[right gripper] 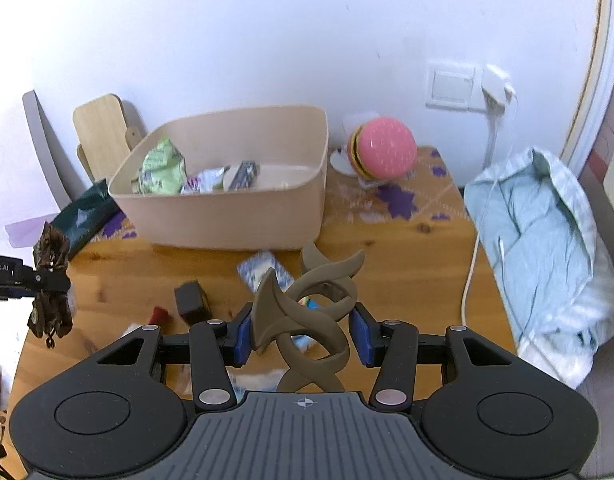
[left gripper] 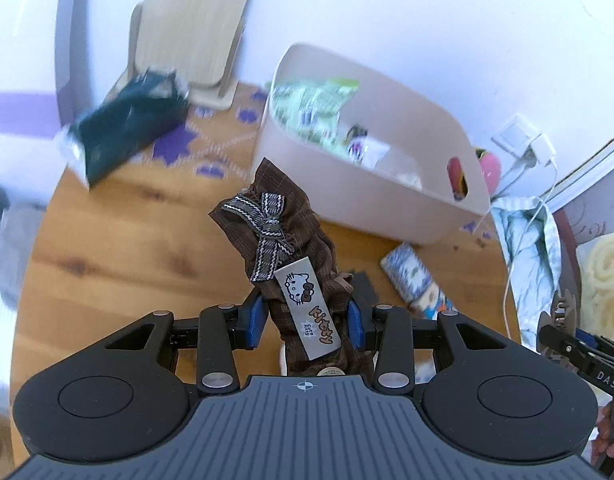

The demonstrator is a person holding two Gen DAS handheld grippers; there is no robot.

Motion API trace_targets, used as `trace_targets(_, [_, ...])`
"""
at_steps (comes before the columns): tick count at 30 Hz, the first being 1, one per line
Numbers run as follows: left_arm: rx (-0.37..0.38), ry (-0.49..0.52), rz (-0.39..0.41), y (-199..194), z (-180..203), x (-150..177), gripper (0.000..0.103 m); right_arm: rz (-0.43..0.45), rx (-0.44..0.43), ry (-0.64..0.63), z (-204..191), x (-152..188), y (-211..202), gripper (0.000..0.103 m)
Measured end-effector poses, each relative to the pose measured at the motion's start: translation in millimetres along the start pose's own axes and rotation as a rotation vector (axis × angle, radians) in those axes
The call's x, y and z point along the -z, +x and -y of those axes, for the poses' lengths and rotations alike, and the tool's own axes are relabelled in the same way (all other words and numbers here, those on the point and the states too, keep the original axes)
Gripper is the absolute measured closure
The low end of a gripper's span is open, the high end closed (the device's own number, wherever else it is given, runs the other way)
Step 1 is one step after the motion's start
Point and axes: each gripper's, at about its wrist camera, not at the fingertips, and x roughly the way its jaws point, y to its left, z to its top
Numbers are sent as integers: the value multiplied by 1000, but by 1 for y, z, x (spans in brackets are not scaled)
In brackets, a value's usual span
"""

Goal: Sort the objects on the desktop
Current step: 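Carry the brown pouch and tan twisted toy up toward the beige basket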

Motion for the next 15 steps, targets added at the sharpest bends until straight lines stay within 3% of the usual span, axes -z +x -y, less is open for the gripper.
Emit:
trace_targets(7, [15,62,61,2,19,-36,62,33,-14,-11,-8,-25,8,57])
trace_targets(15, [56,115,118,9,49,-75,62,66,-28,-117,-26,-60,22,57])
